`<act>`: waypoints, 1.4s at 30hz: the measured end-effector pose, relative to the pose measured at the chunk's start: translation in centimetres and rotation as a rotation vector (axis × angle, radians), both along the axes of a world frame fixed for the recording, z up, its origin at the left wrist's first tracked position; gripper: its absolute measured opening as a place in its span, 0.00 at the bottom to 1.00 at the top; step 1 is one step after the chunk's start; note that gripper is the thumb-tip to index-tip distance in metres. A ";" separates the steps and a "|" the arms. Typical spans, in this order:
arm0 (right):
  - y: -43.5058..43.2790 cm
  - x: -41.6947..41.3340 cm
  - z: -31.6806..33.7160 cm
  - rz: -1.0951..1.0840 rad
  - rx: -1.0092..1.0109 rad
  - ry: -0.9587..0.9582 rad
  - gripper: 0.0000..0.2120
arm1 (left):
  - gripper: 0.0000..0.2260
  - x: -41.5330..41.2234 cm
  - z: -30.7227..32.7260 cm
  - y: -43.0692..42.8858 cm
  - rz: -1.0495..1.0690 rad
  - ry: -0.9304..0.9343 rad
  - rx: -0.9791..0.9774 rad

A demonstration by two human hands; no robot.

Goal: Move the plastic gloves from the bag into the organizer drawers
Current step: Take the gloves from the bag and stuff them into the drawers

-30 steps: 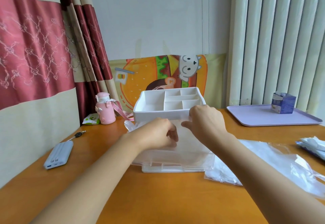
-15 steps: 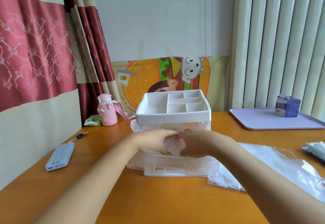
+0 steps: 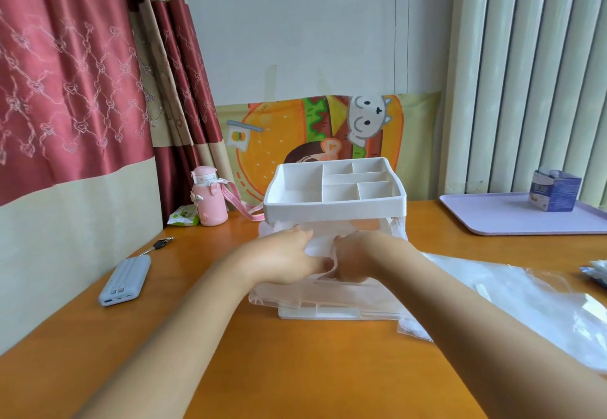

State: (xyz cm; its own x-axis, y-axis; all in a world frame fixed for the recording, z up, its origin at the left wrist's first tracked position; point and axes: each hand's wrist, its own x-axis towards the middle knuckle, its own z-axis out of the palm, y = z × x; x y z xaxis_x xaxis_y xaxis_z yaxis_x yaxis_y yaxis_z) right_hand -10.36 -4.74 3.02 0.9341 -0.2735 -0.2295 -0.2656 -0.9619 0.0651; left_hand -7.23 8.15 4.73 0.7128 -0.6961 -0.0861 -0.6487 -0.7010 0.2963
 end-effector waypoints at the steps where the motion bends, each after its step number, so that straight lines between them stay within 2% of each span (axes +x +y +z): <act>1: 0.1 -0.3 0.2 0.017 0.002 0.002 0.30 | 0.33 0.0 -0.2 -0.3 0.025 -0.004 0.009; 6: -0.3 -1.9 1.0 0.047 0.052 -0.034 0.30 | 0.35 1.9 -0.7 -1.0 0.144 0.140 -0.110; 11: -0.7 -3.3 2.4 0.073 0.120 -0.087 0.29 | 0.29 1.6 0.2 -1.4 0.140 0.171 -0.095; 13: -1.0 -4.6 3.6 0.112 0.156 -0.138 0.26 | 0.27 1.0 0.9 -1.3 0.137 0.158 -0.096; 15: -1.7 -6.5 5.0 0.126 0.275 -0.205 0.22 | 0.24 0.4 1.4 -0.9 0.156 0.136 -0.094; 17: -2.9 -8.8 6.2 0.141 0.350 -0.290 0.16 | 0.20 -0.3 1.9 -0.4 0.181 0.048 -0.122; 19: -4.5 -10.6 6.4 0.124 0.353 -0.430 0.12 | 0.16 -1.4 2.3 -0.3 0.190 -0.088 -0.244; 21: -6.6 -11.9 6.0 0.060 0.366 -0.590 0.14 | 0.15 -3.7 2.5 -1.2 0.077 -0.193 -0.497; 23: -8.8 -13.0 4.9 -0.045 0.355 -0.712 0.18 | 0.09 -6.8 2.3 -2.8 -0.125 -0.150 -0.776; 24: -10.1 -13.5 4.1 -0.113 0.322 -0.772 0.19 | 0.07 -8.2 1.9 -4.0 -0.209 -0.098 -0.844; 25: -11.3 -13.9 3.2 -0.183 0.280 -0.824 0.21 | 0.08 -9.3 1.2 -5.1 -0.264 -0.059 -0.857; 27: -13.8 -15.0 1.6 -0.314 0.209 -0.887 0.23 | 0.11 -10.9 -0.6 -7.6 -0.342 -0.015 -0.756; 30: -17.6 -16.7 -1.1 -0.425 0.191 -0.839 0.22 | 0.13 -12.2 -3.3 -11.3 -0.430 0.067 -0.531; 32: -20.2 -18.1 -2.7 -0.483 0.186 -0.757 0.23 | 0.12 -12.7 -5.4 -13.6 -0.456 0.136 -0.447; 36: -24.8 -19.9 -5.7 -0.590 0.203 -0.564 0.22 | 0.10 -11.9 -9.0 -17.1 -0.420 0.139 -0.348; 39: -27.8 -20.7 -7.5 -0.567 0.151 -0.431 0.28 | 0.08 -10.5 -11.2 -19.1 -0.374 0.127 -0.324; 42: -28.6 -20.7 -8.2 -0.536 0.171 -0.311 0.23 | 0.15 -9.4 -13.3 -20.8 -0.361 0.095 -0.276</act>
State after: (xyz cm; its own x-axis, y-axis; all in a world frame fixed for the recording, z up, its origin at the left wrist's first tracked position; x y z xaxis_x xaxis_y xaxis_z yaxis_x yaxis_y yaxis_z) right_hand -31.09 -33.32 -5.21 0.7079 -0.7045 -0.0514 -0.6941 -0.6803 -0.2354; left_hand -16.67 -12.66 -8.57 0.4181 -0.9045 0.0843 -0.7979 -0.3214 0.5099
